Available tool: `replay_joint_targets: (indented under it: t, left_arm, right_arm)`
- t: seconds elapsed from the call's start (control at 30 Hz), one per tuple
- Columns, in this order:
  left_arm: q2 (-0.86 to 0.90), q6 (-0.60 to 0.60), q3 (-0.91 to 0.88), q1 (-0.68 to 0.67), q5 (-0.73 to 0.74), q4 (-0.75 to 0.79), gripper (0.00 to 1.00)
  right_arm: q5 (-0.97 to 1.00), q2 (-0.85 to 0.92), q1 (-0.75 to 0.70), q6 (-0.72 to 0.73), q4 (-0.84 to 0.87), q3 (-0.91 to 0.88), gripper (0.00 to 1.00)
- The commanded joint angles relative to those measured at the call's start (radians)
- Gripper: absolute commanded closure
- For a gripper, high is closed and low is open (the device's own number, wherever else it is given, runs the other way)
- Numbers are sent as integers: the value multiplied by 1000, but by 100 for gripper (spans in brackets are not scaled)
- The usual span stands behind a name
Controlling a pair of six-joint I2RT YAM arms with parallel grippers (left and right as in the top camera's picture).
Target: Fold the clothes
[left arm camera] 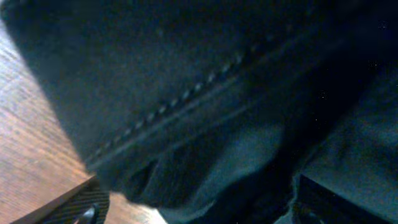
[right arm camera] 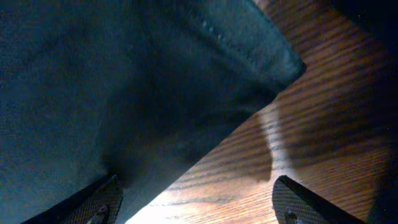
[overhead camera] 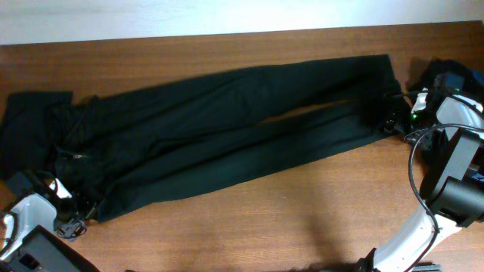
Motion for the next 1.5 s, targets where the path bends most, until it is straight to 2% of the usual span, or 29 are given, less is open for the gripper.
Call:
replay_joint_targets:
  t: [0.0,0.1,0.37,0.5,0.6,0.7,0.77,1.47]
  left_arm:
    - [5,-9,-17,5,12,24,18]
    - [5,-9,-17,5,24,37,22]
    - [5,-8,-17,5,101,55,20]
    - [5,-9,-16,5,109,74,14]
    - [5,-9,-16,5,109,76,13]
    - [5,-9,-16,5,109,76,1]
    - [5,-9,-16,5,108,76,1]
    - [5,-9,-16,5,102,77,1]
  right_arm:
    - [-13,2,3,8,3,-6,18]
    - [-13,2,3,8,2,-6,18]
    - [-40,-1,3,8,-11,2,15]
    - [-40,-3,3,8,-56,29,13]
    - [-40,-3,3,8,-69,32,8]
    - [-40,-3,3,9,-77,32,4]
    - [-40,-3,3,9,-78,32,0]
    - [-39,-3,3,8,-99,32,1]
